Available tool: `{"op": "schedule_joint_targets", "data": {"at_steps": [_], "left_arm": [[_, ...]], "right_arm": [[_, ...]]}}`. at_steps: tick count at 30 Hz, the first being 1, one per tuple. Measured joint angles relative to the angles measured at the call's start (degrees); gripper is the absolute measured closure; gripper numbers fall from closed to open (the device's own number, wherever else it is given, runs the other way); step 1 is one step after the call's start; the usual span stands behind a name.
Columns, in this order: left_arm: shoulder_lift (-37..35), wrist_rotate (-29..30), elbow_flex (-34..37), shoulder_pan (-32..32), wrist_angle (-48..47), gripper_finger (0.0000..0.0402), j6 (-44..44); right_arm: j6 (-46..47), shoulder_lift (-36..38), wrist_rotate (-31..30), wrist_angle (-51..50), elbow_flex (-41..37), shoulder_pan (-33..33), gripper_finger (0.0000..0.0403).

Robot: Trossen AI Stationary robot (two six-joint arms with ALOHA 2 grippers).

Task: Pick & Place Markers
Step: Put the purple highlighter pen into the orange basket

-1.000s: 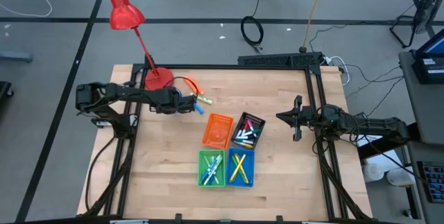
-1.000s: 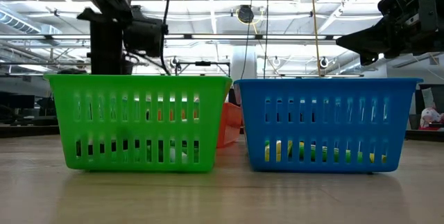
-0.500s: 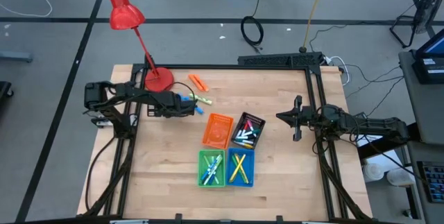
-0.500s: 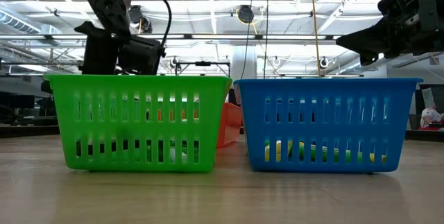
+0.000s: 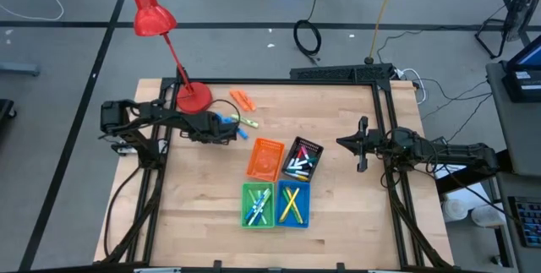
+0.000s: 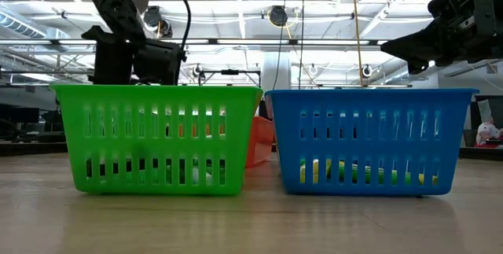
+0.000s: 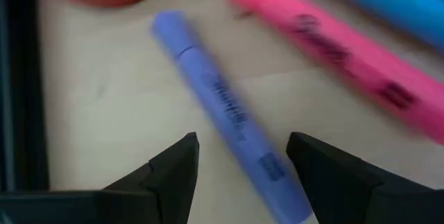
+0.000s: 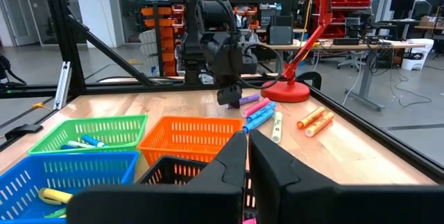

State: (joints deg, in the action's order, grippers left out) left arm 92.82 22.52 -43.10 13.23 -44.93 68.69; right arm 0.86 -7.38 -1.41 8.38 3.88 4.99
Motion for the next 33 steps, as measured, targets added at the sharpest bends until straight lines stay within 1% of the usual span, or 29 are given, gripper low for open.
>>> {"op": "schedule_joint_targets", "data": {"at_steps": [5,13,21,25,33], "left_arm": [[0.06,0.32,-0.13,-1.91,3.88,0.0161,-7.29],[0.07,-2.16,-0.21,-3.51,4.81,0.0161,-12.86],[-0.03,-9.98,-0.37,-4.12,5.14,0.0161,-14.36],[-0.02,-12.1,-0.38,-4.9,5.01,0.0161,-16.02],[-1.78,-11.72,-0.23,-4.41,2.52,0.016,-2.08]], "right_arm": [[-0.01,0.0,0.0,0.0,-0.01,-0.01,0.0394],[-0.02,-0.01,0.0,0.0,0.0,-0.01,0.0394],[0.0,-0.02,0.0,0.0,0.0,0.0,0.0394],[0.0,-0.01,0.0,0.0,-0.02,-0.02,0.0394],[-0.02,0.0,0.0,0.0,-0.01,0.0,0.0394]]}}
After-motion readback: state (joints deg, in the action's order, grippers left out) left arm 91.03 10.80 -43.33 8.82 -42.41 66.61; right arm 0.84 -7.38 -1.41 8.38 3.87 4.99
